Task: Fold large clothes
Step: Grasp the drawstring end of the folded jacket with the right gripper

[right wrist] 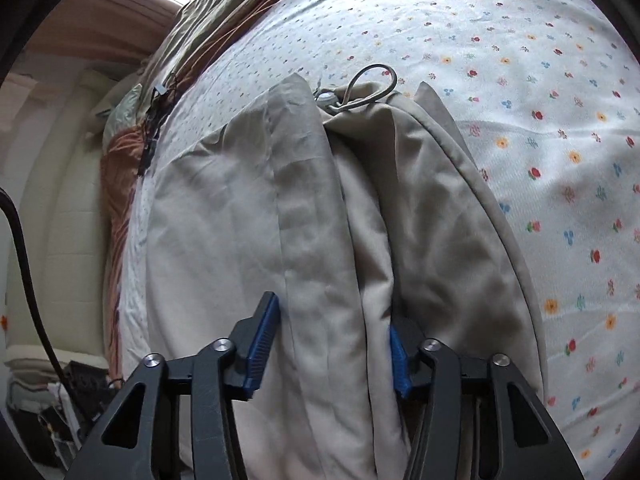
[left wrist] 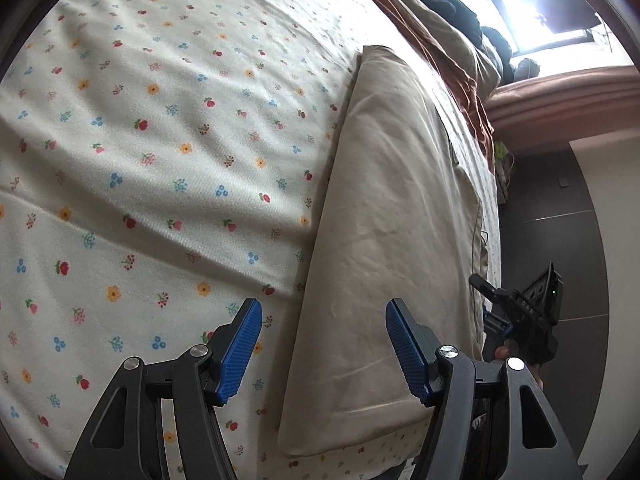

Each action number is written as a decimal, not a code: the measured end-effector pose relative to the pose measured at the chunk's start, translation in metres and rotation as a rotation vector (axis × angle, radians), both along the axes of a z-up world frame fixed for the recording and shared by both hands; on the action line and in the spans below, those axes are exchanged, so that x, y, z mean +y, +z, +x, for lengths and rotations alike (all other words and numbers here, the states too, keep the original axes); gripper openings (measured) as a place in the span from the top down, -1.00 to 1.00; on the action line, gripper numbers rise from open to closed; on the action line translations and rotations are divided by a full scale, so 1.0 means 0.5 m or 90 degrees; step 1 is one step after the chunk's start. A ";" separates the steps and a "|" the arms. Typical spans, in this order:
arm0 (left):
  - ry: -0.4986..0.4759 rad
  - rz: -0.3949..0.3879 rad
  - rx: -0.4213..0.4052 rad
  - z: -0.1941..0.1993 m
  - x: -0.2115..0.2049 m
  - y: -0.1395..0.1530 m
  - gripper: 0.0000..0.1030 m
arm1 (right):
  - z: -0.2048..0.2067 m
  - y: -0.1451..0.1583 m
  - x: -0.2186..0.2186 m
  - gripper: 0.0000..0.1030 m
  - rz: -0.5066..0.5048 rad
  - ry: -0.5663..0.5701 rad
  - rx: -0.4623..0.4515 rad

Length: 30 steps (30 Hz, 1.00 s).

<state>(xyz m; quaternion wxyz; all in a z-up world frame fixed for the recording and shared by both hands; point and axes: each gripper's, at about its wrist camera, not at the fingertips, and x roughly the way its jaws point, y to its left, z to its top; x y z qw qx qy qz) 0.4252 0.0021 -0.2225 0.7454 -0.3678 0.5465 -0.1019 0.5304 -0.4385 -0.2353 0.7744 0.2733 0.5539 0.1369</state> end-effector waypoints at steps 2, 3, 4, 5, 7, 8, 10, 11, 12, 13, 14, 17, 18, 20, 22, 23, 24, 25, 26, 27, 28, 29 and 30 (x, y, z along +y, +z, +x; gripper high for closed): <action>-0.002 -0.003 0.000 0.006 -0.006 -0.002 -0.20 | -0.002 0.014 0.005 0.72 -0.007 0.008 -0.023; -0.006 -0.004 0.000 0.006 -0.010 -0.003 -0.16 | -0.007 0.029 0.011 0.79 -0.016 0.015 -0.040; -0.012 -0.006 0.002 0.007 -0.014 -0.004 -0.08 | -0.015 0.048 0.019 0.82 -0.029 0.018 -0.061; -0.019 -0.010 0.004 0.008 -0.019 -0.005 -0.02 | -0.022 0.071 0.023 0.84 -0.037 0.021 -0.085; -0.028 -0.013 0.003 0.006 -0.028 -0.003 0.03 | -0.040 0.116 0.026 0.86 -0.039 0.025 -0.128; -0.030 -0.007 0.001 0.004 -0.031 -0.001 0.03 | -0.049 0.136 0.017 0.87 -0.039 0.025 -0.145; -0.030 -0.004 -0.001 0.002 -0.035 0.005 0.03 | -0.060 0.167 0.007 0.87 -0.041 0.021 -0.171; -0.030 -0.007 -0.003 0.000 -0.036 0.008 0.03 | -0.064 0.178 0.002 0.88 -0.042 0.018 -0.179; -0.031 -0.011 -0.005 -0.001 -0.037 0.012 0.03 | -0.068 0.184 -0.007 0.88 -0.040 0.015 -0.183; -0.032 -0.016 -0.007 -0.003 -0.039 0.017 0.03 | -0.072 0.184 -0.018 0.88 -0.038 0.010 -0.181; -0.034 -0.019 -0.009 -0.003 -0.041 0.022 0.03 | -0.076 0.180 -0.029 0.88 -0.036 0.003 -0.177; -0.048 -0.025 -0.023 -0.003 -0.052 0.040 0.03 | -0.084 0.150 -0.068 0.88 -0.030 -0.024 -0.156; -0.053 -0.029 -0.027 -0.003 -0.057 0.045 0.03 | -0.086 0.135 -0.080 0.88 -0.023 -0.035 -0.147; -0.063 -0.038 -0.032 -0.003 -0.065 0.052 0.03 | -0.095 0.103 -0.107 0.88 -0.006 -0.056 -0.129; -0.069 -0.034 -0.037 -0.003 -0.070 0.057 0.03 | -0.102 0.074 -0.127 0.89 0.000 -0.074 -0.115; -0.071 -0.030 -0.040 -0.001 -0.071 0.058 0.03 | -0.106 0.061 -0.136 0.89 0.001 -0.083 -0.110; -0.073 -0.026 -0.041 0.000 -0.076 0.058 0.03 | -0.110 0.049 -0.143 0.89 0.003 -0.091 -0.105; -0.075 -0.023 -0.039 0.000 -0.079 0.056 0.03 | -0.113 0.041 -0.148 0.89 0.006 -0.098 -0.100; -0.079 -0.023 -0.033 0.001 -0.083 0.051 0.03 | -0.116 0.034 -0.152 0.90 0.010 -0.103 -0.097; -0.083 -0.025 -0.025 0.004 -0.092 0.045 0.03 | -0.117 0.032 -0.155 0.90 0.013 -0.105 -0.096; -0.087 -0.028 -0.019 0.004 -0.097 0.039 0.03 | -0.117 0.033 -0.156 0.90 0.015 -0.105 -0.096; -0.092 -0.028 -0.014 0.003 -0.099 0.035 0.03 | -0.115 0.035 -0.157 0.90 0.016 -0.104 -0.096; -0.095 -0.022 -0.015 0.002 -0.103 0.034 0.03 | -0.114 0.039 -0.155 0.90 0.016 -0.101 -0.095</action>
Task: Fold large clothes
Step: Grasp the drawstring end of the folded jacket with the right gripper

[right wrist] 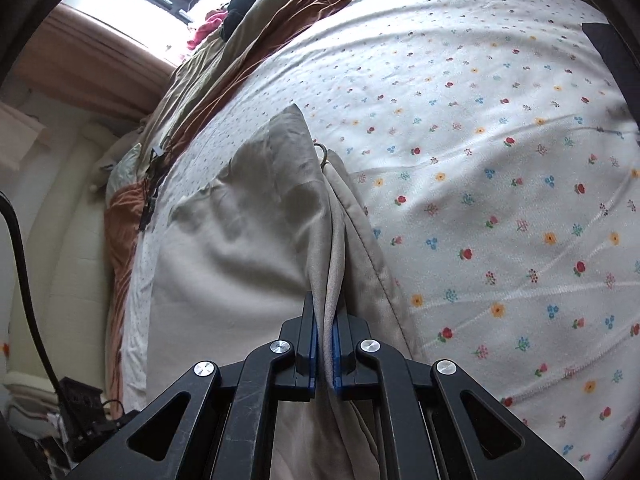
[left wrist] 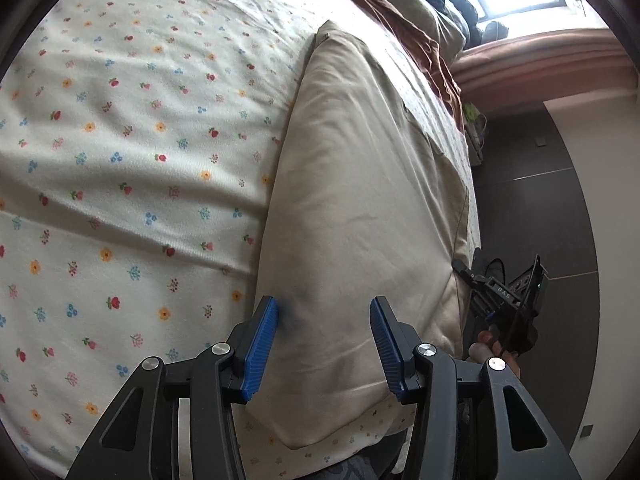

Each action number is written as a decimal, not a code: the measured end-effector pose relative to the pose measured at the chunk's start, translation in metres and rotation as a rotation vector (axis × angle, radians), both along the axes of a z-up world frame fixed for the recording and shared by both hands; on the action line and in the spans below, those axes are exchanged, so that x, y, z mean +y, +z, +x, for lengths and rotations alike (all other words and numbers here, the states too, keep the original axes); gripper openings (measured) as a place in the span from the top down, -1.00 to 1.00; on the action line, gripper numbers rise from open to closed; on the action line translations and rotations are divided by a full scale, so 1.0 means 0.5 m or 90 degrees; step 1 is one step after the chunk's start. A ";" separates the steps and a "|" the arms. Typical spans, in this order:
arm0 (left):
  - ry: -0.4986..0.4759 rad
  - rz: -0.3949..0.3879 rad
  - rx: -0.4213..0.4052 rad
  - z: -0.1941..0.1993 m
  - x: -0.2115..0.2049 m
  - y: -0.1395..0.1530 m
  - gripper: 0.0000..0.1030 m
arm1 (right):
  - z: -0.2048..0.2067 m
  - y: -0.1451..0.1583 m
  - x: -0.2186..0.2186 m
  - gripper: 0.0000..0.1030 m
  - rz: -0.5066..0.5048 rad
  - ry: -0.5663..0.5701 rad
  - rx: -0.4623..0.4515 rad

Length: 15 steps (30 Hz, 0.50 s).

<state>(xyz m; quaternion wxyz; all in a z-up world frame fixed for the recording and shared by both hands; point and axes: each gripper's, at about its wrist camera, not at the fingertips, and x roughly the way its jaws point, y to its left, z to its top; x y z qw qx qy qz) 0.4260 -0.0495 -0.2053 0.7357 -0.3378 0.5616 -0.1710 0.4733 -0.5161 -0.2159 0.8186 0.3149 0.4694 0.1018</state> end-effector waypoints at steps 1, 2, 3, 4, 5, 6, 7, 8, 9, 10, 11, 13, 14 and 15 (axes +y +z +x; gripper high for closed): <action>-0.001 0.005 -0.003 -0.001 -0.003 0.001 0.03 | 0.002 0.003 0.002 0.90 -0.004 0.006 0.003; -0.002 0.009 -0.005 0.000 -0.004 0.002 0.03 | 0.004 0.005 0.005 0.88 -0.009 0.013 0.009; -0.003 0.012 -0.004 0.001 -0.004 0.002 0.03 | 0.006 0.007 0.005 0.86 -0.008 0.017 0.016; -0.002 0.014 -0.004 0.002 -0.004 0.003 0.03 | 0.008 0.010 0.002 0.83 -0.011 0.019 0.022; -0.001 0.017 -0.006 0.006 -0.001 0.003 0.03 | 0.008 0.016 -0.001 0.77 -0.017 0.019 0.021; 0.003 0.017 -0.010 0.012 0.002 0.004 0.03 | 0.007 0.023 -0.004 0.60 -0.035 0.017 0.021; 0.006 0.019 -0.014 0.016 0.005 0.004 0.03 | 0.007 0.030 -0.007 0.42 -0.056 0.015 0.017; 0.009 0.023 -0.015 0.023 0.007 0.004 0.03 | 0.007 0.033 -0.012 0.23 -0.072 0.016 0.014; 0.011 0.026 -0.015 0.026 0.008 0.003 0.03 | 0.008 0.035 -0.017 0.14 -0.079 0.017 0.013; 0.014 0.031 -0.015 0.033 0.010 0.001 0.03 | 0.009 0.033 -0.023 0.02 -0.077 0.018 0.014; 0.015 0.034 -0.014 0.039 0.011 -0.001 0.03 | 0.011 0.028 -0.029 -0.02 -0.073 0.020 0.018; 0.016 0.037 -0.014 0.053 0.007 -0.005 0.03 | 0.020 0.013 -0.036 -0.03 -0.065 0.023 0.030; 0.015 0.038 -0.013 0.060 0.006 -0.007 0.03 | 0.025 0.005 -0.037 -0.03 -0.059 0.026 0.036; 0.014 0.039 -0.012 0.069 0.002 -0.009 0.03 | 0.032 -0.006 -0.039 -0.03 -0.050 0.030 0.043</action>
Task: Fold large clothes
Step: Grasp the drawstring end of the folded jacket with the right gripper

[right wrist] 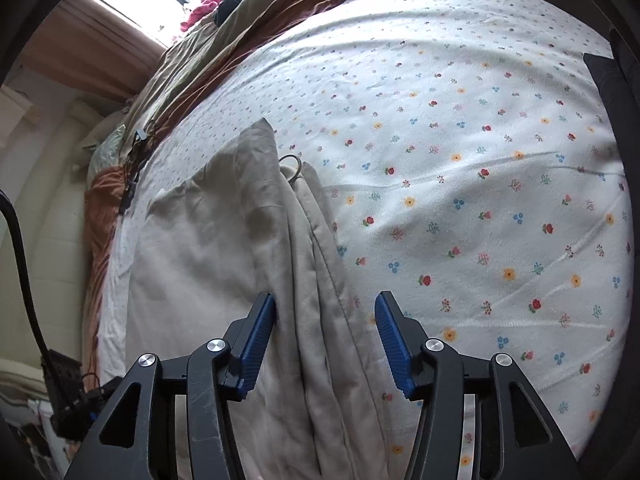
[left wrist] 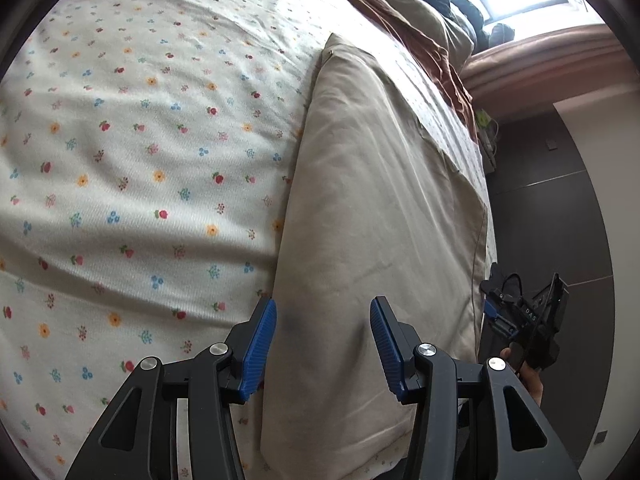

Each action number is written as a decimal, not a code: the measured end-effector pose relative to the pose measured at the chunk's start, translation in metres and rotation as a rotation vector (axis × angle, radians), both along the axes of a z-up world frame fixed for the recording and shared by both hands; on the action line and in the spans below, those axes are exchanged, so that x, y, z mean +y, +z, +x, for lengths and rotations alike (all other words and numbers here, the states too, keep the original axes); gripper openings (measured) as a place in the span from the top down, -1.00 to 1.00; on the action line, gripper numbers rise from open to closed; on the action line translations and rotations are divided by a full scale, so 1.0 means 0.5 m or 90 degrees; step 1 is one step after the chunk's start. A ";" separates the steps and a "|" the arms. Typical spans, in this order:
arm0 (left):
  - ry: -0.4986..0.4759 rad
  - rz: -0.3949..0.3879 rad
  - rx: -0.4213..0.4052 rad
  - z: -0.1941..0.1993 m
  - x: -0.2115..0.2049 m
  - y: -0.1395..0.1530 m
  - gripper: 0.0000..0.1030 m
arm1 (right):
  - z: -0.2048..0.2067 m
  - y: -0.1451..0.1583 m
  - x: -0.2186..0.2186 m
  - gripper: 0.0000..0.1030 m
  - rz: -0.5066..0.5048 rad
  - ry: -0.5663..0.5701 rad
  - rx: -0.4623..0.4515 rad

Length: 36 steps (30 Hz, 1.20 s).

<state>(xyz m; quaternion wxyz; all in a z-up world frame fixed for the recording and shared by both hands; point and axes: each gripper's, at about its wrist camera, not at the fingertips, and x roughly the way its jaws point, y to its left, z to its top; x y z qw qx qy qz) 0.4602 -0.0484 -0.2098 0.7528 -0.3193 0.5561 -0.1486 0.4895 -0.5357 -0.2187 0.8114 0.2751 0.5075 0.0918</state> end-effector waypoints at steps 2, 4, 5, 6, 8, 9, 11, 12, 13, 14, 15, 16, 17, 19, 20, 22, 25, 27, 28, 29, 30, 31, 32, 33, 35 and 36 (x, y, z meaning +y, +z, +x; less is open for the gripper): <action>-0.004 0.006 0.001 0.015 -0.006 -0.004 0.03 | 0.015 -0.021 -0.001 -0.03 0.025 0.007 0.013; -0.007 0.016 0.003 0.030 -0.012 -0.007 0.03 | 0.028 -0.038 -0.001 -0.03 0.048 0.009 0.025; -0.008 0.021 0.002 0.038 -0.015 -0.008 0.03 | 0.035 -0.045 -0.001 -0.03 0.063 0.010 0.028; -0.010 0.025 0.001 0.042 -0.014 -0.009 0.03 | 0.044 -0.051 -0.002 -0.03 0.083 0.012 0.029; -0.012 0.032 0.000 0.057 -0.017 -0.011 0.03 | 0.060 -0.059 0.000 -0.03 0.117 0.016 0.029; -0.012 0.034 0.000 0.065 -0.017 -0.013 0.03 | 0.068 -0.062 0.003 -0.03 0.126 0.019 0.029; -0.011 0.038 0.000 0.083 -0.016 -0.016 0.03 | 0.088 -0.065 0.011 -0.03 0.140 0.029 0.029; -0.009 0.039 -0.001 0.089 -0.016 -0.016 0.03 | 0.098 -0.067 0.016 -0.03 0.143 0.035 0.029; -0.008 0.042 -0.004 0.098 -0.016 -0.016 0.03 | 0.108 -0.068 0.020 -0.03 0.147 0.041 0.030; -0.008 0.045 -0.007 0.107 -0.017 -0.016 0.03 | 0.117 -0.069 0.021 -0.03 0.151 0.045 0.029; -0.008 0.048 -0.010 0.113 -0.018 -0.015 0.03 | 0.127 -0.070 0.022 -0.03 0.158 0.049 0.028; -0.008 0.052 -0.013 0.121 -0.019 -0.014 0.03 | 0.136 -0.071 0.022 -0.03 0.164 0.053 0.028; -0.009 0.056 -0.016 0.130 -0.020 -0.014 0.03 | 0.146 -0.074 0.020 -0.03 0.174 0.056 0.028; -0.008 0.066 -0.019 0.149 -0.025 -0.014 0.03 | 0.165 -0.083 0.018 -0.03 0.199 0.063 0.026; -0.008 0.073 -0.018 0.160 -0.028 -0.015 0.03 | 0.171 -0.085 0.018 -0.03 0.208 0.069 0.028; -0.008 0.082 -0.016 0.181 -0.031 -0.017 0.03 | 0.187 -0.089 0.018 -0.03 0.229 0.079 0.033; -0.006 0.092 -0.017 0.211 -0.036 -0.017 0.03 | 0.209 -0.095 0.021 -0.03 0.256 0.094 0.041; -0.007 0.101 -0.025 0.230 -0.038 -0.014 0.03 | 0.220 -0.098 0.025 -0.03 0.267 0.101 0.043; -0.007 0.107 -0.026 0.239 -0.039 -0.014 0.03 | 0.225 -0.098 0.030 -0.03 0.267 0.103 0.045; -0.006 0.110 -0.024 0.248 -0.039 -0.014 0.03 | 0.229 -0.097 0.035 -0.03 0.263 0.106 0.045; -0.005 0.111 -0.022 0.256 -0.039 -0.016 0.03 | 0.234 -0.095 0.042 -0.03 0.258 0.111 0.044; -0.006 0.114 -0.021 0.267 -0.039 -0.015 0.03 | 0.238 -0.093 0.048 -0.03 0.251 0.114 0.042; -0.008 0.121 -0.023 0.277 -0.040 -0.014 0.03 | 0.241 -0.091 0.054 -0.03 0.244 0.116 0.040; -0.010 0.129 -0.027 0.288 -0.044 -0.012 0.03 | 0.243 -0.088 0.060 -0.02 0.234 0.118 0.038; -0.014 0.145 -0.033 0.306 -0.047 -0.011 0.03 | 0.249 -0.081 0.069 0.14 0.214 0.117 0.035; -0.014 0.148 -0.034 0.314 -0.048 -0.011 0.03 | 0.250 -0.077 0.075 0.20 0.205 0.117 0.034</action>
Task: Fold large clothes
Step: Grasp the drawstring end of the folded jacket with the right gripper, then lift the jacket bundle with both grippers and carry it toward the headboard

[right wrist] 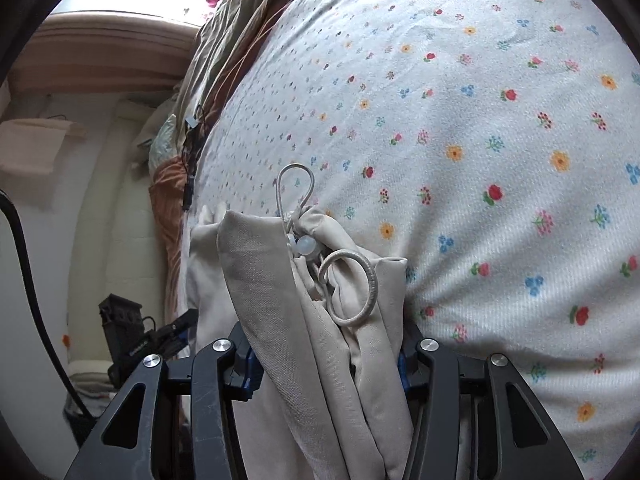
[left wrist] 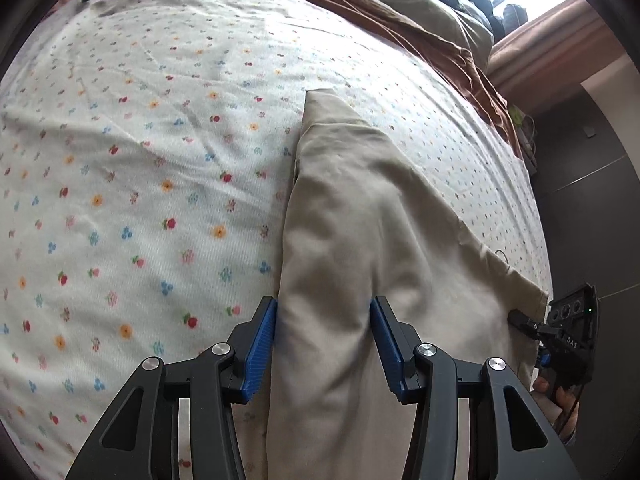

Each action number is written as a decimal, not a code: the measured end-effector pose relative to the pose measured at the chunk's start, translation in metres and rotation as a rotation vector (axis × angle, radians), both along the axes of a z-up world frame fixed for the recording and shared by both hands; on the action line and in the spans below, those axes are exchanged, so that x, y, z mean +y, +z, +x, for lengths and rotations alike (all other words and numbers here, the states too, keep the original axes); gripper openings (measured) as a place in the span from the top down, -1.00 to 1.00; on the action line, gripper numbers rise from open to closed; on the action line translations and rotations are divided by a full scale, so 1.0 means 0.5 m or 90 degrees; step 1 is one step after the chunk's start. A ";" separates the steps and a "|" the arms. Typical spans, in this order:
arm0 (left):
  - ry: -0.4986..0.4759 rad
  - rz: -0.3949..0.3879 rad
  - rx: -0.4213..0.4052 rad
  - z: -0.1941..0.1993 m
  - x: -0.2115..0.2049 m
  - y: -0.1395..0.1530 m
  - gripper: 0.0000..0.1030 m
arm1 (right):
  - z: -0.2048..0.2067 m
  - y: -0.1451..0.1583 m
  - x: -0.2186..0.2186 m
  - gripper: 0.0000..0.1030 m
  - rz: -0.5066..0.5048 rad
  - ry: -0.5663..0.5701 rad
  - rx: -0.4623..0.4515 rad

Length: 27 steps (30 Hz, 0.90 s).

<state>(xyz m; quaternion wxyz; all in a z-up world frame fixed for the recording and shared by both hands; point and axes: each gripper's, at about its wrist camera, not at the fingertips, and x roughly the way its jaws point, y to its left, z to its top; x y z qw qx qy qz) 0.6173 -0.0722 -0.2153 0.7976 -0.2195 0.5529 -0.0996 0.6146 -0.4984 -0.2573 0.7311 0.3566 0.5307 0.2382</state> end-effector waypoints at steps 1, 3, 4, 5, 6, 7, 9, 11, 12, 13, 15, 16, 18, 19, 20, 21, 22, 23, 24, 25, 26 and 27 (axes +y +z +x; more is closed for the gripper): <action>-0.001 0.005 -0.003 0.009 -0.002 0.001 0.03 | -0.003 0.005 0.004 0.32 -0.006 -0.001 -0.003; -0.009 0.017 -0.009 0.027 -0.010 0.002 0.03 | -0.006 0.021 0.004 0.46 -0.013 -0.004 -0.017; -0.013 0.022 -0.011 0.036 -0.015 0.001 0.05 | -0.013 0.033 0.006 0.54 -0.015 -0.006 -0.028; -0.016 0.023 -0.012 0.043 -0.016 -0.001 0.14 | -0.016 0.045 0.007 0.59 -0.014 -0.007 -0.038; -0.014 0.023 -0.009 0.048 -0.017 -0.003 0.16 | -0.021 0.059 0.009 0.61 -0.014 -0.008 -0.049; -0.008 0.022 -0.003 0.051 -0.017 -0.005 0.21 | -0.029 0.076 0.013 0.63 -0.018 -0.007 -0.062; -0.003 0.018 -0.002 0.052 -0.021 0.002 0.38 | -0.044 0.109 0.024 0.64 -0.029 -0.003 -0.089; -0.008 0.037 -0.020 0.042 -0.029 0.020 0.51 | -0.060 0.142 0.036 0.64 -0.036 0.002 -0.112; -0.008 0.041 -0.028 0.039 -0.032 0.028 0.54 | -0.069 0.158 0.042 0.65 -0.040 0.003 -0.121; -0.007 0.041 -0.036 0.035 -0.030 0.039 0.57 | -0.076 0.171 0.046 0.65 -0.043 0.002 -0.127; 0.003 0.034 -0.051 0.027 -0.028 0.061 0.61 | -0.097 0.198 0.051 0.65 -0.047 0.000 -0.140; 0.008 0.030 -0.060 0.019 -0.025 0.076 0.63 | -0.109 0.212 0.056 0.66 -0.048 0.000 -0.149; 0.012 0.025 -0.081 0.001 -0.022 0.107 0.65 | -0.138 0.244 0.064 0.66 -0.049 -0.001 -0.168; 0.013 0.026 -0.096 -0.011 -0.021 0.126 0.66 | -0.157 0.258 0.063 0.66 -0.046 -0.001 -0.177; 0.013 0.028 -0.112 -0.026 -0.020 0.146 0.68 | -0.179 0.272 0.058 0.66 -0.043 -0.002 -0.187; 0.016 0.027 -0.127 -0.042 -0.018 0.165 0.68 | -0.197 0.288 0.062 0.66 -0.043 -0.004 -0.197; 0.019 0.023 -0.140 -0.056 -0.013 0.183 0.70 | -0.215 0.304 0.066 0.66 -0.044 -0.006 -0.207; 0.025 0.017 -0.153 -0.073 -0.008 0.203 0.72 | -0.233 0.318 0.069 0.66 -0.044 -0.007 -0.216; 0.030 0.014 -0.164 -0.088 -0.004 0.220 0.74 | -0.252 0.331 0.074 0.66 -0.044 -0.009 -0.225; 0.034 0.012 -0.176 -0.104 0.002 0.239 0.76 | -0.271 0.344 0.076 0.66 -0.045 -0.013 -0.234; 0.037 0.011 -0.189 -0.123 0.006 0.258 0.78 | -0.292 0.355 0.076 0.66 -0.048 -0.021 -0.245; 0.039 0.011 -0.201 -0.139 0.008 0.276 0.78 | -0.313 0.368 0.078 0.66 -0.050 -0.027 -0.259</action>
